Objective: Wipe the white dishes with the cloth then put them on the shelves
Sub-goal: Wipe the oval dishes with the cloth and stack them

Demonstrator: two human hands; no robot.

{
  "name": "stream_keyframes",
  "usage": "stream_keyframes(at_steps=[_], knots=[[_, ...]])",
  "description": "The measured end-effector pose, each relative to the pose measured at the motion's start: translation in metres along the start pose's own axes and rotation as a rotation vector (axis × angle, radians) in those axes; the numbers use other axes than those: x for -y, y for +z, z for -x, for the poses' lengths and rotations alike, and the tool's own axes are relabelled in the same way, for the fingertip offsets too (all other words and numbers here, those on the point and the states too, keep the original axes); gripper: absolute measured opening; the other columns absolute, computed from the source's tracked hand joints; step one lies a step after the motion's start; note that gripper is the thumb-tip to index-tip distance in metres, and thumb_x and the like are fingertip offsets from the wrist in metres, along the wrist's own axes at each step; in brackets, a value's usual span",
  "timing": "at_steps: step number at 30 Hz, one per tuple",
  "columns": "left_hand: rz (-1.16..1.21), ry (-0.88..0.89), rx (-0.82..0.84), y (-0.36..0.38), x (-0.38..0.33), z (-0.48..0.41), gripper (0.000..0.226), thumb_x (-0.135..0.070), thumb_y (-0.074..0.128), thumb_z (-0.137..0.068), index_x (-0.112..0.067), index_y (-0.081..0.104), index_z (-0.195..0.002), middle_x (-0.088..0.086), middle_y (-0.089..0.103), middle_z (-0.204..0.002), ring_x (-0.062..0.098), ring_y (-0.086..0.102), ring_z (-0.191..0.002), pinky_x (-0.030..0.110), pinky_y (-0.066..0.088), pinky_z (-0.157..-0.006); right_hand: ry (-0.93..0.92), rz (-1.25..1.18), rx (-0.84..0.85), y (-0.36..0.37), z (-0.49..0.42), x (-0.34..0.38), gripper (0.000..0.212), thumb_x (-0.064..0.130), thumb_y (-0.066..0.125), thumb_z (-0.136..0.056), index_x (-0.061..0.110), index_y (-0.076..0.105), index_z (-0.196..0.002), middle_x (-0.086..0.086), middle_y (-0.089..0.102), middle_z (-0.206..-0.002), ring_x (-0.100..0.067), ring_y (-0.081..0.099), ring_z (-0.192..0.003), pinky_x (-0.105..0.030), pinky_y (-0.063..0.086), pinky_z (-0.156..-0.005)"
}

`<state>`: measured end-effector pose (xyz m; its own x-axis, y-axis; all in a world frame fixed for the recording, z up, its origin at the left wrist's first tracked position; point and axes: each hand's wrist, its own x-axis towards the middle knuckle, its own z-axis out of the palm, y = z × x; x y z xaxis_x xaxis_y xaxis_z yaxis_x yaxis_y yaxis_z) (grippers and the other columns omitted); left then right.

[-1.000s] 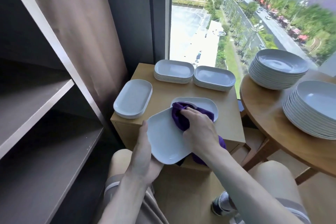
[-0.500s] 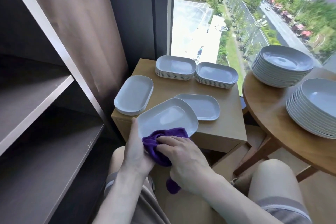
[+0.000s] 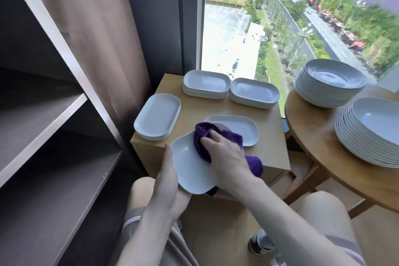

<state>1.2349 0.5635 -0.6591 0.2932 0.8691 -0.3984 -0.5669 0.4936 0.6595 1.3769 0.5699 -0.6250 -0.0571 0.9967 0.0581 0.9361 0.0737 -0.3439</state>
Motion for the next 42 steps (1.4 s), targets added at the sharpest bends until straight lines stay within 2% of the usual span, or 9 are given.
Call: stream_keyframes(at_steps=[3,7,9,14,19,25,28,32,42], knots=[[0.020,-0.021,-0.085,-0.006,0.002,-0.004,0.075,-0.067,0.038,-0.099,-0.010,0.062,-0.142,0.019,0.067,-0.138,0.035,0.065,-0.128,0.052,0.047,-0.111,-0.141,-0.060,0.089,0.011,0.021,0.025,0.032,0.016,0.058,-0.087,0.018,0.058,-0.118,-0.002,0.050,-0.123,-0.031,0.051,-0.113,-0.038,0.044,-0.086],[0.105,-0.072,-0.152,-0.020,0.004,-0.006,0.075,-0.066,0.039,-0.103,-0.006,0.084,-0.101,0.020,0.078,-0.109,0.034,0.078,-0.097,0.043,0.064,-0.074,-0.261,-0.085,0.237,0.016,0.048,0.030,0.047,0.011,0.056,-0.075,0.019,0.062,-0.121,0.000,0.051,-0.139,-0.029,0.045,-0.129,-0.041,0.041,-0.101],[0.100,-0.089,-0.150,-0.025,0.005,-0.008,0.075,-0.066,0.038,-0.104,-0.006,0.083,-0.105,0.021,0.077,-0.112,0.035,0.077,-0.099,0.043,0.065,-0.071,-0.253,-0.127,0.267,0.017,0.055,0.020,0.049,0.012,0.053,-0.075,0.021,0.066,-0.122,0.003,0.054,-0.139,-0.026,0.048,-0.129,-0.038,0.040,-0.104],[0.034,-0.124,-0.063,-0.029,0.013,-0.012,0.079,-0.070,0.026,-0.102,-0.013,0.056,-0.148,0.020,0.062,-0.144,0.038,0.062,-0.131,0.052,0.051,-0.104,-0.077,-0.133,0.167,0.021,0.063,-0.026,0.059,0.004,0.057,-0.078,0.030,0.068,-0.129,0.012,0.056,-0.144,-0.018,0.050,-0.132,-0.030,0.037,-0.109],[-0.094,-0.122,-0.088,-0.028,0.026,-0.019,0.073,-0.071,0.032,-0.100,-0.020,0.063,-0.142,0.015,0.067,-0.139,0.035,0.067,-0.124,0.047,0.063,-0.087,0.189,-0.277,0.041,0.025,0.076,-0.083,0.064,-0.003,0.054,-0.078,0.031,0.068,-0.130,0.019,0.056,-0.142,-0.011,0.047,-0.135,-0.027,0.035,-0.111],[-0.230,-0.072,-0.211,-0.006,0.024,-0.060,0.061,-0.064,0.043,-0.105,-0.017,0.071,-0.131,0.012,0.073,-0.129,0.034,0.072,-0.115,0.046,0.061,-0.083,0.476,-0.701,-0.260,0.006,0.083,-0.121,0.074,-0.019,0.045,-0.067,0.035,0.075,-0.108,0.019,0.068,-0.112,-0.005,0.060,-0.115,0.003,0.035,-0.091],[-0.294,-0.075,-0.204,0.014,0.015,-0.096,0.059,-0.060,0.037,-0.108,-0.016,0.070,-0.130,0.011,0.073,-0.127,0.032,0.073,-0.111,0.045,0.062,-0.078,0.550,-0.874,-0.348,-0.009,0.079,-0.125,0.079,-0.021,0.041,-0.065,0.041,0.075,-0.101,0.017,0.075,-0.103,-0.003,0.065,-0.107,-0.021,0.050,-0.099],[-0.338,-0.118,-0.191,0.042,0.007,-0.137,0.071,-0.068,0.023,-0.107,-0.019,0.062,-0.141,0.013,0.072,-0.131,0.036,0.070,-0.118,0.051,0.062,-0.084,0.548,-1.029,-0.385,-0.019,0.073,-0.122,0.078,-0.023,0.037,-0.066,0.028,0.078,-0.109,0.009,0.077,-0.104,-0.012,0.069,-0.108,-0.045,0.055,-0.100],[-0.420,-0.207,-0.186,0.061,0.005,-0.193,0.070,-0.064,0.029,-0.107,-0.011,0.062,-0.138,0.017,0.073,-0.127,0.034,0.071,-0.115,0.047,0.058,-0.093,0.606,-1.048,-0.310,-0.003,0.076,-0.132,0.084,-0.021,0.038,-0.069,0.044,0.075,-0.105,0.008,0.076,-0.107,-0.038,0.070,-0.098,-0.058,0.057,-0.090]])
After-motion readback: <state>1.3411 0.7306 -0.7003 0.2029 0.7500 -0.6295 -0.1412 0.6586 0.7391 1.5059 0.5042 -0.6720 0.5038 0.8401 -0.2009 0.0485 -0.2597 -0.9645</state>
